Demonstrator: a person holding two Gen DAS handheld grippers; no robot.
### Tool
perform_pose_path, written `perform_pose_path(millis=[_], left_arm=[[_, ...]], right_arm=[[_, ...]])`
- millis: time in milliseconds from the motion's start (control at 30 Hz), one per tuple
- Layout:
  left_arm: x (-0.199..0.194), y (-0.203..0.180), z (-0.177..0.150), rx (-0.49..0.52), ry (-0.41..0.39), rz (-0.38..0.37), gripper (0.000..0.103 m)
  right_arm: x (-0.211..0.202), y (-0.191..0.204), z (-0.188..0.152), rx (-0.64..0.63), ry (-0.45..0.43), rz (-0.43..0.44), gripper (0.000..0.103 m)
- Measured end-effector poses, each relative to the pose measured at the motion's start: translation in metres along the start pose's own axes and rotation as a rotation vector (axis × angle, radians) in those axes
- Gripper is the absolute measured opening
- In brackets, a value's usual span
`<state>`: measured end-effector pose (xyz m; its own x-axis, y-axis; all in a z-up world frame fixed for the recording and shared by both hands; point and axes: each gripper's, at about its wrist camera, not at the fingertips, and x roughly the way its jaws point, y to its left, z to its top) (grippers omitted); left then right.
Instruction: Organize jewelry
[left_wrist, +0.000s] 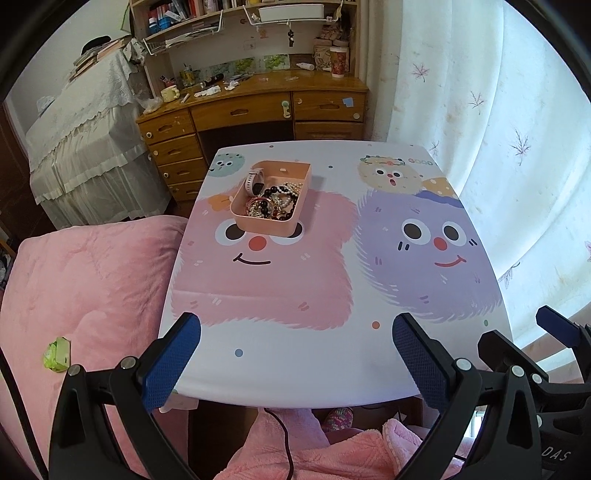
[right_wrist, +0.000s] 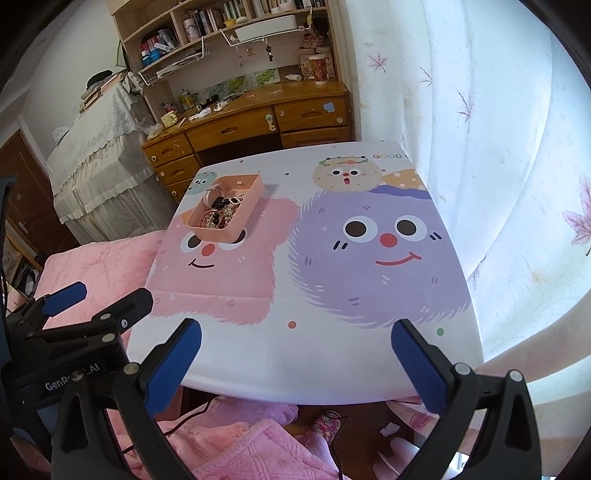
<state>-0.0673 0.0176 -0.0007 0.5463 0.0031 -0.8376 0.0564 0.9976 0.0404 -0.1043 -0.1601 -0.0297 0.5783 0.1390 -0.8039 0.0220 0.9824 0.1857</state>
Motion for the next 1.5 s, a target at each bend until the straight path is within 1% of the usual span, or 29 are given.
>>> perform_pose_path(millis=[600,1500], left_arm=[[0.0045,0.0028,0.0050,-0.004,-0.010,0.013,0.102],[0.0062,0.0067,0.0068,-0.007,-0.005,0.020,0.102]], right_arm=[[0.0033,0.0017,0.0080,-0.014,0.002,-0.012,0.103],[0.0079,0.0028,0.0098,-0.017,0.010,-0.010,0.103]])
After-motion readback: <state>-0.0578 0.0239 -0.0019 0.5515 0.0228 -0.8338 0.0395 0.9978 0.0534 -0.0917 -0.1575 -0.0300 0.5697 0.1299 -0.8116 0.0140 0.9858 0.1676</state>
